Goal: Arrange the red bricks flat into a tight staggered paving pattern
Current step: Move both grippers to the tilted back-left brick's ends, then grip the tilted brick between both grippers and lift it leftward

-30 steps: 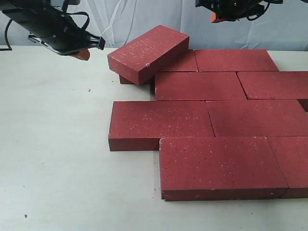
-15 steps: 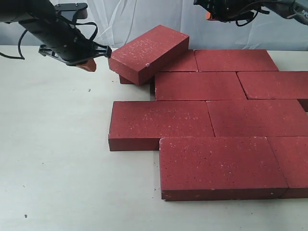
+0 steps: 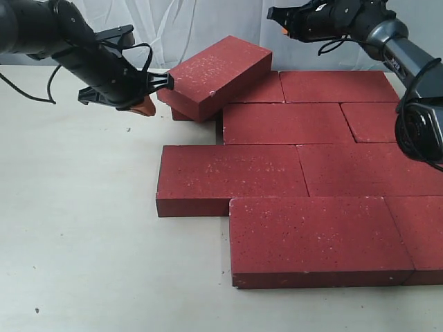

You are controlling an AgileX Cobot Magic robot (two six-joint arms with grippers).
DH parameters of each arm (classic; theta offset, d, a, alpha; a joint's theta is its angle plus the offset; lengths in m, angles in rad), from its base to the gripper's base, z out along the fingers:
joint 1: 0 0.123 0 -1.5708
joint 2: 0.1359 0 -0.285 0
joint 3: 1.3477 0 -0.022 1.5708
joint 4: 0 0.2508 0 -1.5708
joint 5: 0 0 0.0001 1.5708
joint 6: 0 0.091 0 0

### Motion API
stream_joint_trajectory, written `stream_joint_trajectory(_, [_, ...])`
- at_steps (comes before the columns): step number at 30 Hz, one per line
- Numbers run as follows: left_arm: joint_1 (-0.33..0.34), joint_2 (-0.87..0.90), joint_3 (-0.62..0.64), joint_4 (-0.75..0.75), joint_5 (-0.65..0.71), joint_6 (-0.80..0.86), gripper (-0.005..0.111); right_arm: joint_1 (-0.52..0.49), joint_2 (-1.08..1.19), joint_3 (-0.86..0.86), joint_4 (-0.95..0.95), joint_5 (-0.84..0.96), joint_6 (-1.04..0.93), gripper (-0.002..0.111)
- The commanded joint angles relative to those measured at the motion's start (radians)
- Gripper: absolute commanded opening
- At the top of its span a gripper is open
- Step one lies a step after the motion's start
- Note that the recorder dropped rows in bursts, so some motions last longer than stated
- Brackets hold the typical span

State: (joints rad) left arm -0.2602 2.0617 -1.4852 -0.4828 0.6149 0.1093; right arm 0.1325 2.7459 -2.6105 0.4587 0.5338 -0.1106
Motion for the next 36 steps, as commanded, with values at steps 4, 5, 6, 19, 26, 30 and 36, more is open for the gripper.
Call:
stream_joint_trajectory(4, [-0.002, 0.045, -0.051, -0.085, -0.049, 0.004, 0.0, -0.002, 0.043, -0.024, 0.026, -0.009, -0.04, -0.001])
stream_joint_trajectory(5, [-0.002, 0.047, -0.053, -0.085, -0.049, 0.004, 0.0, 0.001, 0.046, -0.024, 0.029, -0.003, -0.054, -0.001])
stream_joint_trajectory(6, [-0.002, 0.047, -0.053, -0.089, -0.049, 0.004, 0.0, 0.002, 0.048, -0.024, 0.031, 0.006, -0.057, -0.001])
stream_joint_trajectory(19, [0.0, 0.047, -0.053, -0.087, -0.062, 0.004, 0.0, 0.007, 0.033, -0.029, 0.161, 0.287, -0.228, -0.001])
stream_joint_trajectory(26, [0.016, 0.047, -0.053, -0.043, -0.046, 0.004, 0.0, 0.007, -0.042, -0.029, 0.155, 0.436, -0.245, -0.001])
stream_joint_trajectory(30, [0.064, 0.043, -0.053, -0.04, -0.018, 0.004, 0.0, 0.007, -0.094, -0.029, 0.155, 0.536, -0.255, -0.001])
stream_joint_trajectory(36, [0.132, -0.006, -0.053, -0.008, 0.074, 0.004, 0.0, 0.016, -0.153, -0.026, 0.153, 0.687, -0.281, -0.001])
